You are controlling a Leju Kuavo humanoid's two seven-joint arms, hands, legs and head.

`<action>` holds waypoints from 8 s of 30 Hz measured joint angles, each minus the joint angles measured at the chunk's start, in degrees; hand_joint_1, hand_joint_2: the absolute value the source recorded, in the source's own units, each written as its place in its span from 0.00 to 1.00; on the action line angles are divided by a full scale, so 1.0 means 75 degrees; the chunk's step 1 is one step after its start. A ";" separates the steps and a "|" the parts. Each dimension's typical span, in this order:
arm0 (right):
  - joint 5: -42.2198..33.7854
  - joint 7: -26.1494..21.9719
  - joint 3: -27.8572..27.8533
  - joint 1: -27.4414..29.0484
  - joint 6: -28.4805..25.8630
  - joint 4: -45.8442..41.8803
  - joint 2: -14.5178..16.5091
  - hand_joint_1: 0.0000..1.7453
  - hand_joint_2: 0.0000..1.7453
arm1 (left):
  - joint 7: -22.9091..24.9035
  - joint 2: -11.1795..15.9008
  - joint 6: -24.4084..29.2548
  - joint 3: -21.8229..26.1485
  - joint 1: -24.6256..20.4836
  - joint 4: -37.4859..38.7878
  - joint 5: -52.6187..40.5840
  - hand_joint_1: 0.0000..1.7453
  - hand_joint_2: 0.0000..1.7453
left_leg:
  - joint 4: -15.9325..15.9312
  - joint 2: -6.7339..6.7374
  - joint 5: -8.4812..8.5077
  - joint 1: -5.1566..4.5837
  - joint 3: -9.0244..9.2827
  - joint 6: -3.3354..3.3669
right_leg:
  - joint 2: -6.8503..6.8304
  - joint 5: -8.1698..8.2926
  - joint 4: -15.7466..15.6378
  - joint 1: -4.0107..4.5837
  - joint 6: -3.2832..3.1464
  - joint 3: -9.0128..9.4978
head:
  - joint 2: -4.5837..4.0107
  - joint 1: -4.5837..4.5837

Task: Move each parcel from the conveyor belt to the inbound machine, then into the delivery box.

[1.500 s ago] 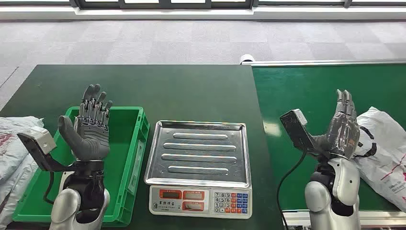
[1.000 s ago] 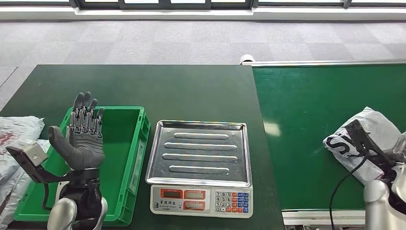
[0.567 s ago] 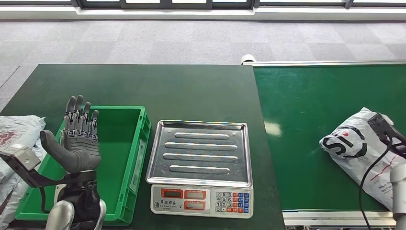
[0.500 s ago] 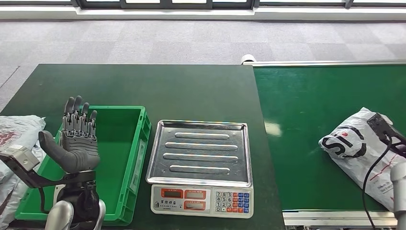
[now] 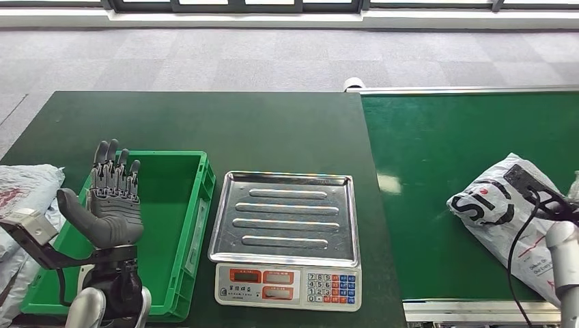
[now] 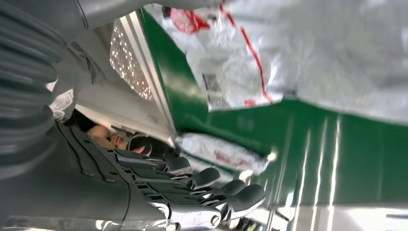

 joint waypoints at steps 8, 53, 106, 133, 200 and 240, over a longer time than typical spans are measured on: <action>-0.1070 -0.0461 0.0955 0.0011 0.1138 0.0796 0.0148 0.00 1.00 | -0.0095 0.0011 -0.0092 0.0000 -0.0033 0.0274 0.0053 0.00 0.00 | 0.0000 0.0000 0.0001 0.0002 0.0001 0.0000 | -0.0002 0.0000 0.0000 0.0002 0.0000 -0.0001 | 0.0000 0.0000; -0.0721 0.0241 0.1553 0.4140 0.0156 -0.4472 0.1068 1.00 1.00 | -0.0008 -0.0068 -0.0076 0.0008 0.0116 0.0375 0.0040 0.00 0.00 | -0.0002 -0.0018 -0.0007 0.0002 -0.0016 -0.0003 | -0.0021 -0.0015 0.0001 0.0001 0.0002 -0.0007 | 0.0000 0.0001; -0.2642 -0.2397 0.5972 0.1682 -0.1044 -0.4772 0.4234 0.00 1.00 | -0.1046 -0.0179 0.0864 0.0205 -0.0350 -0.0187 0.0474 0.00 0.00 | -0.0003 0.0008 0.0031 0.0031 -0.0038 -0.0042 | 0.0019 0.0016 0.0008 0.0029 -0.0029 -0.0055 | 0.0000 0.0000; -0.6194 -0.4585 0.4048 0.3649 -0.0454 -0.8323 0.3378 0.00 1.00 | -0.0751 0.0186 0.1988 0.0344 -0.0085 -0.1002 -0.2040 0.00 0.00 | -0.0002 0.0017 0.0026 0.0031 -0.0037 -0.0049 | 0.0025 0.0014 0.0004 0.0029 -0.0031 -0.0062 | 0.0000 0.0000; -0.6913 -0.5260 0.3337 0.3874 -0.0140 -0.9834 0.2952 0.00 1.00 | -0.0357 0.1996 -0.2791 -0.5033 -0.4524 0.4863 -0.8244 0.00 1.00 | -0.0002 0.0035 0.0041 0.0030 -0.0040 -0.0051 | 0.0045 0.0037 0.0007 0.0028 -0.0042 -0.0071 | 0.0000 0.0000; -0.7179 -0.5269 0.3425 0.3500 -0.0261 -0.9671 0.2957 0.00 1.00 | -0.1518 0.1588 -0.4973 -0.6711 -0.6384 0.6820 -0.8121 1.00 1.00 | -0.0002 0.0028 0.0047 0.0030 -0.0038 -0.0051 | 0.0042 0.0042 0.0010 0.0028 -0.0039 -0.0064 | 0.0000 0.0000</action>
